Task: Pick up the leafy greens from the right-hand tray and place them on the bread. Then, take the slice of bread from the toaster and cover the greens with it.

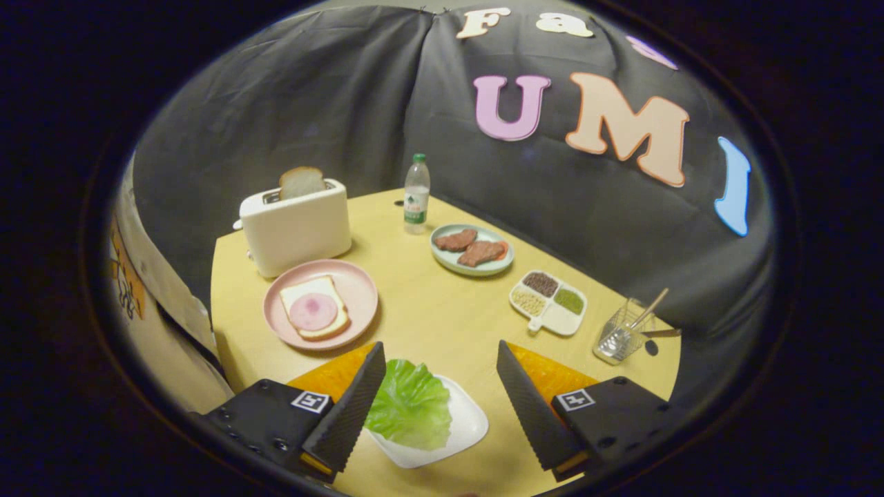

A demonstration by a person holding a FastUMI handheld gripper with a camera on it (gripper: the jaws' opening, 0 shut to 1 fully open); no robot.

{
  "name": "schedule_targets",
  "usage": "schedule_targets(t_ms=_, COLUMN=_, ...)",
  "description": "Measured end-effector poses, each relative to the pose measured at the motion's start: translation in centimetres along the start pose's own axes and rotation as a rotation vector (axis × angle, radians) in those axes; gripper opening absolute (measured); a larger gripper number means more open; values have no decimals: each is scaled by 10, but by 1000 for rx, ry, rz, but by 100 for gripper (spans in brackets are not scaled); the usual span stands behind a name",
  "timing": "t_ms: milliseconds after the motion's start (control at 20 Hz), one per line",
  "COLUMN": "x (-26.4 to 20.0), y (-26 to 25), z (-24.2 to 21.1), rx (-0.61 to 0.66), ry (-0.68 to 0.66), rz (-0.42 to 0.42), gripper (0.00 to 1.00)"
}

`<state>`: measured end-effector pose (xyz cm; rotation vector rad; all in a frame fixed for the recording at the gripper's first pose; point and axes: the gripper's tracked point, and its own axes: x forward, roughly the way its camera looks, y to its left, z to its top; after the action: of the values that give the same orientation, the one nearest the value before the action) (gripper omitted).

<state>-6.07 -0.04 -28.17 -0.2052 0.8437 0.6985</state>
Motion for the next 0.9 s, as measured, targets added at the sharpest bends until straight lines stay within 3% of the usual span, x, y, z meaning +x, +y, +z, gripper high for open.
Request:
schedule_targets(t_ms=500, x=46, y=21, z=-92, rx=-46, ry=249, rz=151, gripper=100)
schedule_targets(t_ms=900, x=56, y=22, z=-127, rx=-47, ry=368, rz=186, gripper=100)
